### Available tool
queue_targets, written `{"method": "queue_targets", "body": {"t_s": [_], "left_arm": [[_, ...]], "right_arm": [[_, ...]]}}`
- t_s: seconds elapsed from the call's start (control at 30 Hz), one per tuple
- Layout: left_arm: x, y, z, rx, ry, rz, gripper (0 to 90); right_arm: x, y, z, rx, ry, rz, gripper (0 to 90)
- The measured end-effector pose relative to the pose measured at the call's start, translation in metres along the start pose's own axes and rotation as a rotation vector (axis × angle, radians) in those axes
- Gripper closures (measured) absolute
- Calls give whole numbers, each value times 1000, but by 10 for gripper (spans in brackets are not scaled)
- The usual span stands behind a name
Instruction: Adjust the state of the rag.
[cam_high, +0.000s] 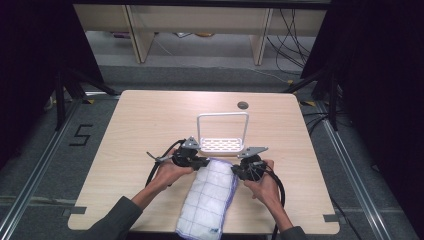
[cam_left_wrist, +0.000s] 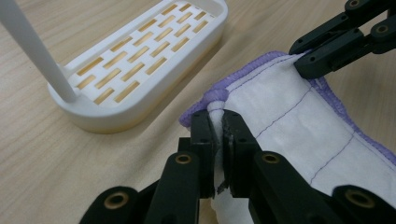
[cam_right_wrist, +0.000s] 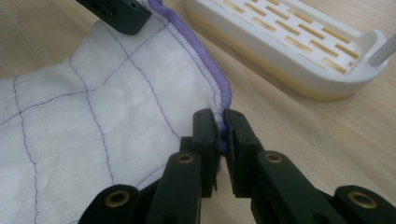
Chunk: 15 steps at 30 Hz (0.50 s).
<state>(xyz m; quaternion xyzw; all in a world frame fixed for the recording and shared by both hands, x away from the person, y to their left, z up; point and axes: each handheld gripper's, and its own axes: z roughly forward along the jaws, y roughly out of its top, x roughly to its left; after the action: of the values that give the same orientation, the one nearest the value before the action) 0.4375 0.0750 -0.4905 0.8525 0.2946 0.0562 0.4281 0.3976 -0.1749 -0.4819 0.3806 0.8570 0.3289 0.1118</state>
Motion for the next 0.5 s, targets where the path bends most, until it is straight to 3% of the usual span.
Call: {"method": "queue_targets", "body": {"t_s": [0.23, 0.33, 0.4, 0.5], "left_arm": [[-2, 2, -12, -17, -11, 17, 838], [-3, 3, -13, -25, -14, 7, 838], [-4, 3, -14, -26, -13, 11, 838], [-5, 2, -14, -25, -16, 11, 838]], "right_arm": [[1, 1, -3, -48, 0, -4, 840], [2, 3, -7, -24, 10, 11, 839], [0, 4, -6, -47, -3, -28, 839], [2, 4, -6, -32, 5, -6, 839]]}}
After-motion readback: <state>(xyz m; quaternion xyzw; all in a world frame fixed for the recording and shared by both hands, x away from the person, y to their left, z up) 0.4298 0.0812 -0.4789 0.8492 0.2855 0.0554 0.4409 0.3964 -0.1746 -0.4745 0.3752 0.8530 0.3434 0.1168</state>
